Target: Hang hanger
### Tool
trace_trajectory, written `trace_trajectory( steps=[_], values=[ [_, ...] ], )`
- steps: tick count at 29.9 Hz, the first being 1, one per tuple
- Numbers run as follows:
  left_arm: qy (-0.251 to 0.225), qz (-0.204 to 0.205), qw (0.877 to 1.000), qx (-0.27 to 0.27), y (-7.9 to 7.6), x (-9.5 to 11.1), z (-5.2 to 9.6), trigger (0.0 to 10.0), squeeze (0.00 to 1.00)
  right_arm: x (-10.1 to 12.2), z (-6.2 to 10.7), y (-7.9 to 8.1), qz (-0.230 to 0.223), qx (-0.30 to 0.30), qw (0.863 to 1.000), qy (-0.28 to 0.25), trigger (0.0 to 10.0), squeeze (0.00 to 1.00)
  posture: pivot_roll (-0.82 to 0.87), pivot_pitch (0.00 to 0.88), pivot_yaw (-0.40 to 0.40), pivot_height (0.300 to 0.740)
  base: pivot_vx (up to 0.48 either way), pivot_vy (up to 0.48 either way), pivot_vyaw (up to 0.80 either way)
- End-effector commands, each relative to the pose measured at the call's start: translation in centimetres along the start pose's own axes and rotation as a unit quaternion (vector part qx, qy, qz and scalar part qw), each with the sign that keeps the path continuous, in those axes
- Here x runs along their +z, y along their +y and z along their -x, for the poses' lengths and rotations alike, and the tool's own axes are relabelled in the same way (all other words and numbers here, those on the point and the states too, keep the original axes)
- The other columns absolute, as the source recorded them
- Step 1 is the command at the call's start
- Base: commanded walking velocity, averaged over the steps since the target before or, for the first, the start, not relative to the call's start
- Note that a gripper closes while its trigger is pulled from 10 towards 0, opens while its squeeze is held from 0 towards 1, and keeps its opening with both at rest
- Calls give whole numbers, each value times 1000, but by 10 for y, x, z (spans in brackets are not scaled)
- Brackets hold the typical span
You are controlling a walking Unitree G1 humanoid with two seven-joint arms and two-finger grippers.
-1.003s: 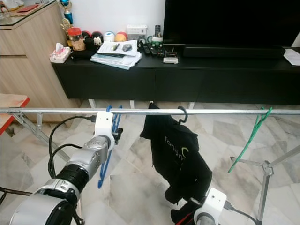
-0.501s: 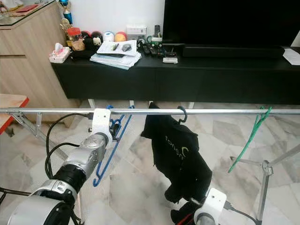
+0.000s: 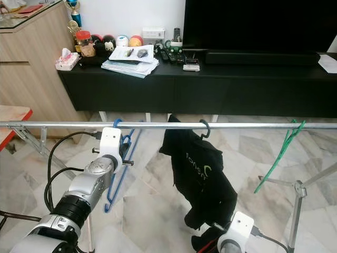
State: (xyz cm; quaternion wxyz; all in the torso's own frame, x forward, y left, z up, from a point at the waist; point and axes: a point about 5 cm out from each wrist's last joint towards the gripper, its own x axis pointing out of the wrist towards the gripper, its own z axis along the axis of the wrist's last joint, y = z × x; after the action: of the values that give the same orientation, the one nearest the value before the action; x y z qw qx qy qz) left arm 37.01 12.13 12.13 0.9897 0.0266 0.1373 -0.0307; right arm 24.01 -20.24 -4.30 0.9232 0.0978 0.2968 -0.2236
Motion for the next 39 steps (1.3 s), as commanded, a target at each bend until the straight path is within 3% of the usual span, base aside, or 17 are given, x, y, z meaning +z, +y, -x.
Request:
trace_trajectory(
  steps=[1, 10, 14, 19, 23, 25, 26, 27, 28, 29, 39],
  values=[
    [16, -21, 999, -17, -3, -6, 2, 0, 0, -4, 1, 0, 3, 1, 1000, 9, 10000, 0, -50, 72, 41, 740, 0, 0, 0],
    [4, -21, 1000, -21, -4, -3, 4, 0, 0, -5, 1, 1, 3, 0, 1000, 10, 10000, 0, -50, 72, 43, 740, 0, 0, 0],
    [-45, 7, 999, -17, 0, 10, 6, 0, 0, -5, 2, 1, 3, 0, 1000, 9, 10000, 0, -51, 70, 43, 740, 0, 0, 0],
    [-109, -1, 993, -37, 11, 22, 16, 0, 0, -5, 2, 1, 2, -1, 1000, 8, 10000, 0, -51, 66, 47, 740, 0, 0, 0],
    [-113, -7, 993, -44, 18, 15, 23, 0, 0, -5, 2, 1, 2, -1, 1000, 8, 10000, 0, -52, 59, 50, 740, 0, 0, 0],
    [-113, -58, 991, -51, 29, 2, 32, 1608, 0, -6, 2, 1, 2, 0, 1000, 9, 10000, 0, -50, 54, 50, 740, 0, 0, 0],
    [-107, -71, 991, -49, 31, -3, 34, 4314, 0, -6, 2, 1, 3, 1, 1000, 9, 10000, 0, -44, 52, 49, 740, 0, 0, 0],
    [-103, -77, 990, -49, 33, -6, 35, 4314, 0, -6, 2, 1, 3, 1, 1000, 10, 10000, 0, -44, 52, 49, 740, 0, 0, 0],
    [-96, -82, 991, -48, 38, -15, 38, 10000, 0, -6, 2, 1, 4, 2, 1000, 10, 10000, 0, -44, 52, 49, 740, 0, 0, 0],
    [-92, -83, 991, -48, 42, -22, 41, 10000, 0, -7, 2, 1, 5, 3, 1000, 11, 10000, 0, -45, 46, 48, 740, 0, 0, 0],
    [-92, -83, 991, -48, 42, -22, 41, 10000, 0, -7, 2, 1, 5, 3, 1000, 11, 10000, 0, -45, 46, 48, 740, 0, 0, 0]
  ],
)
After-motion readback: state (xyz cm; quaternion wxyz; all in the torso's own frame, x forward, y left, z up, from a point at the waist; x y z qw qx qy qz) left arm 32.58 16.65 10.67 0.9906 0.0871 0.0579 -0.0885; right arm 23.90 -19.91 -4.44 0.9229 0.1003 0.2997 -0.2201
